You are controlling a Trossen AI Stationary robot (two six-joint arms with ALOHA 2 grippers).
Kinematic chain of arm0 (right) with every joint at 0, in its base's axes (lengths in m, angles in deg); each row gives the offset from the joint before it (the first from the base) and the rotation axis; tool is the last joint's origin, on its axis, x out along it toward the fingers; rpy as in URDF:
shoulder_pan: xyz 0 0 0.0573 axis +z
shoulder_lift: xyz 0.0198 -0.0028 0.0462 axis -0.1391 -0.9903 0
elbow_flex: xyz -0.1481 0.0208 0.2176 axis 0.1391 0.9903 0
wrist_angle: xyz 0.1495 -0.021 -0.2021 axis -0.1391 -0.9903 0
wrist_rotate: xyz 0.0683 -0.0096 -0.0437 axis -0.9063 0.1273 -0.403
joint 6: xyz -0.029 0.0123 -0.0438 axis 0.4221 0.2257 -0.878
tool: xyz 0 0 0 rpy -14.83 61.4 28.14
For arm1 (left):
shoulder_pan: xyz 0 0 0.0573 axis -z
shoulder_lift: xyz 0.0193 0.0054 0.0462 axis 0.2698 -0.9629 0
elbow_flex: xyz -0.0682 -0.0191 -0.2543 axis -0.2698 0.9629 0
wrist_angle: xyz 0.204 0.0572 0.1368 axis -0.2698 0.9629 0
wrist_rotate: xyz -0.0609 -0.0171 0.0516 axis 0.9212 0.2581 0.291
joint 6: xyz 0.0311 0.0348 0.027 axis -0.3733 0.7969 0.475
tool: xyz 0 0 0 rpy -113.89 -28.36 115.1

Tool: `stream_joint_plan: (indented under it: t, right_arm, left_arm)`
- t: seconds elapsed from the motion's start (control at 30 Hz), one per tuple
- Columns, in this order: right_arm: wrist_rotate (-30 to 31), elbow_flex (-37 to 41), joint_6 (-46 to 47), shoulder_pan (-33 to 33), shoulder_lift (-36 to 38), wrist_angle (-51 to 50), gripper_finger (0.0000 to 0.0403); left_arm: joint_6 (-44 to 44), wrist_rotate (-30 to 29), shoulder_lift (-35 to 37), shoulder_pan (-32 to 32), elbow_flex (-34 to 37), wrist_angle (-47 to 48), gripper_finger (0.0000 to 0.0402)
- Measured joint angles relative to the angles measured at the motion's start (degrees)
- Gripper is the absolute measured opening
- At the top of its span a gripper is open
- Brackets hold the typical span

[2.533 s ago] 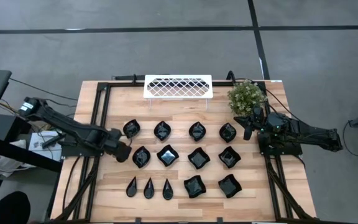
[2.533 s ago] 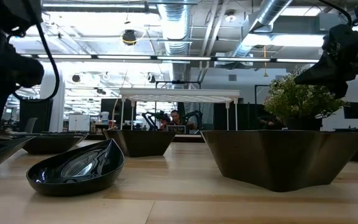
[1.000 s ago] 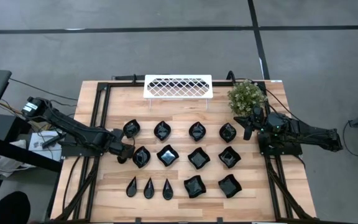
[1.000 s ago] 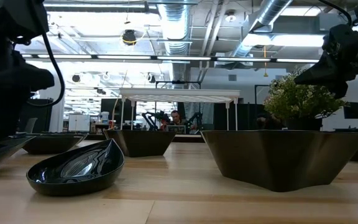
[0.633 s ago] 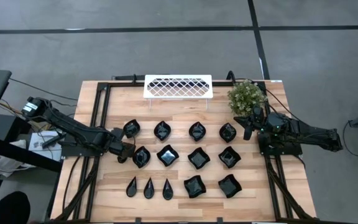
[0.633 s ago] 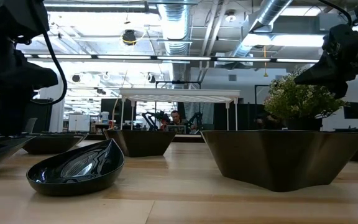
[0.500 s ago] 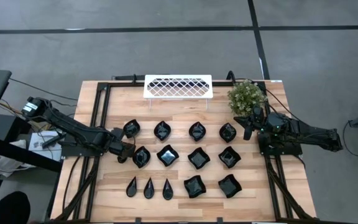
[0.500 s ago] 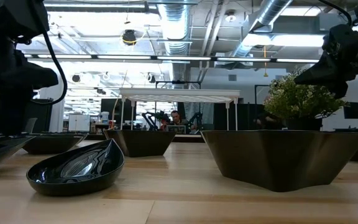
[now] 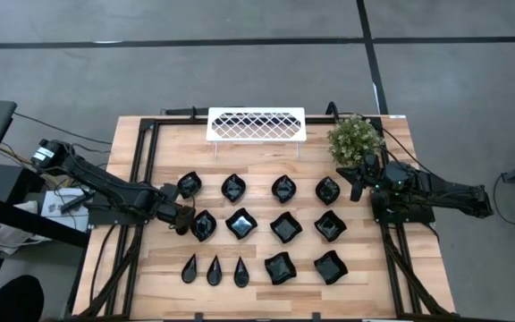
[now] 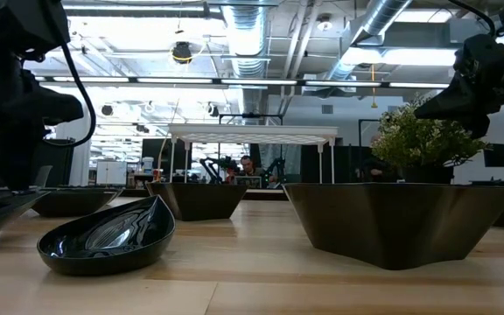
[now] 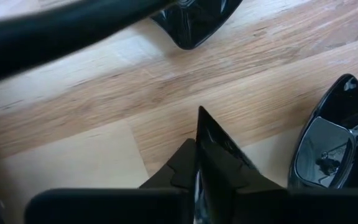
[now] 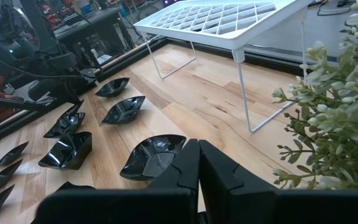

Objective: Pick & Place Mini shaped plates
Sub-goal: Put the black drop shaped plate on the shelf

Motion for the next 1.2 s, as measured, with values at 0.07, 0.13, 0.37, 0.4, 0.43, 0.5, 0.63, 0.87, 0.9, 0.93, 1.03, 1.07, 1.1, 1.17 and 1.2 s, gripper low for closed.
stream_joint_plan:
  t: [0.07, 0.13, 0.37, 0.4, 0.43, 0.5, 0.63, 0.87, 0.9, 0.93, 1.03, 1.07, 1.1, 1.17, 1.2]
  right_arm:
    - [0.0, 0.0, 0.0, -0.02, 0.0, 0.0, 0.0]
    - [0.0, 0.0, 0.0, -0.01, 0.0, 0.0, 0.0]
    - [0.0, 0.0, 0.0, -0.02, -0.02, 0.0, 0.0]
    - [0.0, 0.0, 0.0, -0.01, -0.01, 0.0, 0.0]
    - [0.0, 0.0, 0.0, -0.02, 0.0, 0.0, 0.0]
    - [0.0, 0.0, 0.0, -0.01, -0.01, 0.0, 0.0]
    - [0.0, 0.0, 0.0, 0.0, -0.01, 0.0, 0.0]
    - [0.0, 0.0, 0.0, -0.02, -0.02, 0.0, 0.0]
    - [0.0, 0.0, 0.0, -0.01, 0.0, 0.0, 0.0]
    - [0.0, 0.0, 0.0, 0.0, -0.01, 0.0, 0.0]
    - [0.0, 0.0, 0.0, 0.0, 0.0, 0.0, 0.0]
    - [0.0, 0.0, 0.0, -0.02, 0.0, 0.0, 0.0]
    - [0.0, 0.0, 0.0, 0.0, 0.0, 0.0, 0.0]
    - [0.0, 0.0, 0.0, 0.0, -0.01, 0.0, 0.0]
    - [0.0, 0.0, 0.0, -0.01, -0.02, 0.0, 0.0]
  left_arm:
    - [0.0, 0.0, 0.0, 0.0, 0.0, -0.19, 0.0011]
    - [0.0, 0.0, 0.0, 0.0, 0.0, -0.34, 0.0007]
    - [0.0, 0.02, 0.0, 0.0, 0.0, -0.37, 0.0006]
    - [0.0, 0.02, 0.0, 0.0, 0.0, -0.37, 0.0006]
    - [0.0, 0.03, 0.0, 0.0, 0.0, -0.37, 0.0006]
    - [0.0, 0.42, 0.0, 0.0, 0.0, -0.34, 0.0006]
    - [0.01, 1.96, 0.01, 0.01, 0.0, -0.29, 0.0005]
    - [0.02, 4.27, 0.09, 0.02, 0.0, -0.09, 0.0004]
    - [0.01, 4.64, 0.09, 0.02, 0.0, -0.03, 0.0004]
    - [0.0, 5.05, 0.09, 0.02, 0.0, 0.03, 0.0004]
    - [0.0, 5.57, 0.23, 0.02, -0.02, 0.18, 0.0004]
    - [0.0, 5.6, 0.61, 0.02, -0.02, 0.26, 0.0004]
    - [0.0, 5.59, 1.15, -0.01, -0.04, 0.31, 0.0004]
    - [0.0, 5.58, 2.79, -0.11, -0.06, 0.73, 0.0004]
    - [0.0, 5.56, 3.79, -0.11, -0.07, 1.07, 0.0004]
